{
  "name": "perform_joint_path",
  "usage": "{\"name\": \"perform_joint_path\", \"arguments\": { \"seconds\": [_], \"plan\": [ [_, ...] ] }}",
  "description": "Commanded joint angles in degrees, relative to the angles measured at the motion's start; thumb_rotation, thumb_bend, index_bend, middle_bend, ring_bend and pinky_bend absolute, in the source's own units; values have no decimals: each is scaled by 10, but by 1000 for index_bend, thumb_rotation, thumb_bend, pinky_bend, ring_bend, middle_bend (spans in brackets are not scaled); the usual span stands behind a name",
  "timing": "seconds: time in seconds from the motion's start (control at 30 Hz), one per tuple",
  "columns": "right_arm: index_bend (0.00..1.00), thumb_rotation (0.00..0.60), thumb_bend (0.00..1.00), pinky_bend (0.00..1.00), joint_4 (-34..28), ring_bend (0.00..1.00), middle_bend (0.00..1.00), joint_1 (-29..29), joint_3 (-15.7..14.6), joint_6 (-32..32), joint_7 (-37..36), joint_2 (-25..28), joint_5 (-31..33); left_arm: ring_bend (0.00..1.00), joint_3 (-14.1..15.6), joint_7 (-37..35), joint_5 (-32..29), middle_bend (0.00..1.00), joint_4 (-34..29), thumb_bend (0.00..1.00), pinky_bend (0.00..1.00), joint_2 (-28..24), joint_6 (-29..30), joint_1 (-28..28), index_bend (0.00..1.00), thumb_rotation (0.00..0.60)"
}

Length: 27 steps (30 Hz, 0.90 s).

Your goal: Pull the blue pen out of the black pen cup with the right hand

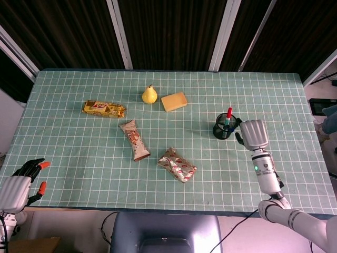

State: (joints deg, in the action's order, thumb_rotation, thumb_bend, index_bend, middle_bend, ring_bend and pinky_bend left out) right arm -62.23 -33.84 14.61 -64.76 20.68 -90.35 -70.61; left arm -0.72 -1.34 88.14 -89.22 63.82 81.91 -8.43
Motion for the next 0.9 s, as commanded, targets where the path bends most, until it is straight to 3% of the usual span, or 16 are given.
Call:
{"name": "perform_joint_path", "arguments": {
  "seconds": [0.03, 0.9],
  "plan": [
    [626, 600, 496, 1000, 12, 1000, 999, -2, -3, -6, -11, -8, -7, 136, 0, 0, 0, 145, 0, 471, 360, 0, 0, 0, 250, 600],
    [642, 600, 496, 1000, 77, 1000, 1000, -15, -10, -9, -69, -41, -28, 138, 0, -4, -2, 146, 0, 471, 360, -2, -4, -1, 250, 600]
  ]
}}
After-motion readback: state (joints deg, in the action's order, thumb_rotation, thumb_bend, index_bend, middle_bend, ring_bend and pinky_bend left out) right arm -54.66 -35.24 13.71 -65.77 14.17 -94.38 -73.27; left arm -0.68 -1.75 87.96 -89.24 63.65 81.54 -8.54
